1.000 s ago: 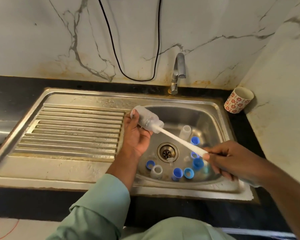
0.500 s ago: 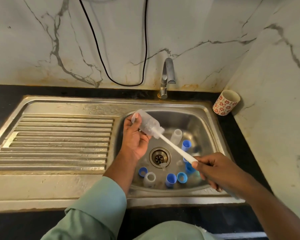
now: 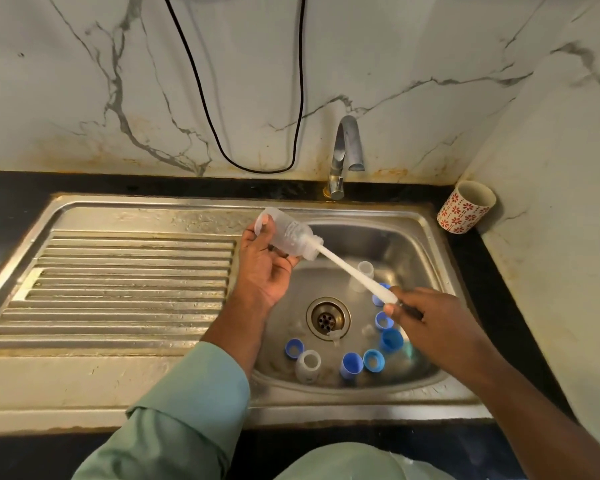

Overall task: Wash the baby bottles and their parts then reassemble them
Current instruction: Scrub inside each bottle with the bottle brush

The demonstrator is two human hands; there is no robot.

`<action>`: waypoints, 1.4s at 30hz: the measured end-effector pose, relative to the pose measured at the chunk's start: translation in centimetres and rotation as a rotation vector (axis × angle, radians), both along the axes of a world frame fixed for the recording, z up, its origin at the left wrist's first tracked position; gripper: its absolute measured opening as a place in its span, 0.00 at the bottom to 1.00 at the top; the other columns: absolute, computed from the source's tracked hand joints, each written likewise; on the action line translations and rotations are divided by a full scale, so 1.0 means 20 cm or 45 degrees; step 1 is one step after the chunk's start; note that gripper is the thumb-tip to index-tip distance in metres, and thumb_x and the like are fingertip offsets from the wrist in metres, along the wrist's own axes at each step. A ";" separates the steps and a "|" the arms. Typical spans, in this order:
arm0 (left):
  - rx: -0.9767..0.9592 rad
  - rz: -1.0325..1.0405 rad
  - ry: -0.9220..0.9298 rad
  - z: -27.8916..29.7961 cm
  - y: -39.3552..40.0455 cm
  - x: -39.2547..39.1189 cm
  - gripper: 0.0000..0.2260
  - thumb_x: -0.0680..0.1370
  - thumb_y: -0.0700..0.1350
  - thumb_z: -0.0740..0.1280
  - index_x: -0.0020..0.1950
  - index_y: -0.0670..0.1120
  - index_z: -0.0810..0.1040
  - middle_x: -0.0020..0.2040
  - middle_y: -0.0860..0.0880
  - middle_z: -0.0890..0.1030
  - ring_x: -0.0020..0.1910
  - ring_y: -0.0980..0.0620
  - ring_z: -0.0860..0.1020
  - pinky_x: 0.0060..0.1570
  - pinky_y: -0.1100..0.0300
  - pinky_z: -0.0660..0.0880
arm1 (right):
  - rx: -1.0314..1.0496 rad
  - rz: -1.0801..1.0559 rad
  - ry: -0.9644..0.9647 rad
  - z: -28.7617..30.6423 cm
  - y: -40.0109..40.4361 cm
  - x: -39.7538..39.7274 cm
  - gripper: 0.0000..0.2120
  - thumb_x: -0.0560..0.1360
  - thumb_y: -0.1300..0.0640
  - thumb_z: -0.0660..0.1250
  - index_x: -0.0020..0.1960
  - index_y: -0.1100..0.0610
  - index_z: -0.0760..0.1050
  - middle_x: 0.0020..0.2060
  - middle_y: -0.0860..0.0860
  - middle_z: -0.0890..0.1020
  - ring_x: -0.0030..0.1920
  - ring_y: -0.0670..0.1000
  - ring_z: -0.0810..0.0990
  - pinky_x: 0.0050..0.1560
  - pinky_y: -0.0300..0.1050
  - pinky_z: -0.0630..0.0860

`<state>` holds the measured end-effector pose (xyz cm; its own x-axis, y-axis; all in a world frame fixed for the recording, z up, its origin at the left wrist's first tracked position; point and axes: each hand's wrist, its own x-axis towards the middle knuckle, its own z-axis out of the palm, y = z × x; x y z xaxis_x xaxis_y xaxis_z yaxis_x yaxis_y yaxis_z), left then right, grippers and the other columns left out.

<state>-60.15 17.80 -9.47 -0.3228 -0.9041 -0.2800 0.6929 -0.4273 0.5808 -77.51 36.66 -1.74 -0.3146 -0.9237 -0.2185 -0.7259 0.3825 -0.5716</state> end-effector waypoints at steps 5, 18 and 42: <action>-0.008 0.024 0.041 0.04 0.01 0.02 0.30 0.70 0.49 0.73 0.70 0.47 0.69 0.64 0.40 0.73 0.61 0.40 0.76 0.51 0.37 0.79 | 0.035 0.039 -0.190 0.01 0.02 0.06 0.05 0.79 0.51 0.65 0.45 0.45 0.78 0.36 0.51 0.80 0.30 0.43 0.75 0.31 0.36 0.74; 0.058 0.216 -0.039 0.05 0.07 0.12 0.30 0.73 0.48 0.72 0.72 0.44 0.66 0.68 0.37 0.72 0.65 0.35 0.74 0.51 0.38 0.80 | 0.162 0.249 0.474 0.16 -0.05 -0.04 0.12 0.80 0.46 0.60 0.58 0.48 0.78 0.40 0.45 0.76 0.38 0.45 0.76 0.42 0.43 0.76; 0.171 0.280 0.004 0.18 0.07 0.20 0.17 0.77 0.45 0.71 0.64 0.47 0.71 0.66 0.39 0.74 0.63 0.35 0.76 0.38 0.43 0.82 | -0.194 0.398 0.804 0.16 -0.06 0.13 0.20 0.81 0.44 0.55 0.71 0.46 0.68 0.57 0.43 0.75 0.46 0.46 0.79 0.45 0.46 0.80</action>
<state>-56.16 19.22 -5.89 -0.1233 -0.9075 -0.4015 0.7796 -0.3389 0.5267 -75.00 35.41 1.40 -0.0545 -0.9969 0.0563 -0.9979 0.0524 -0.0371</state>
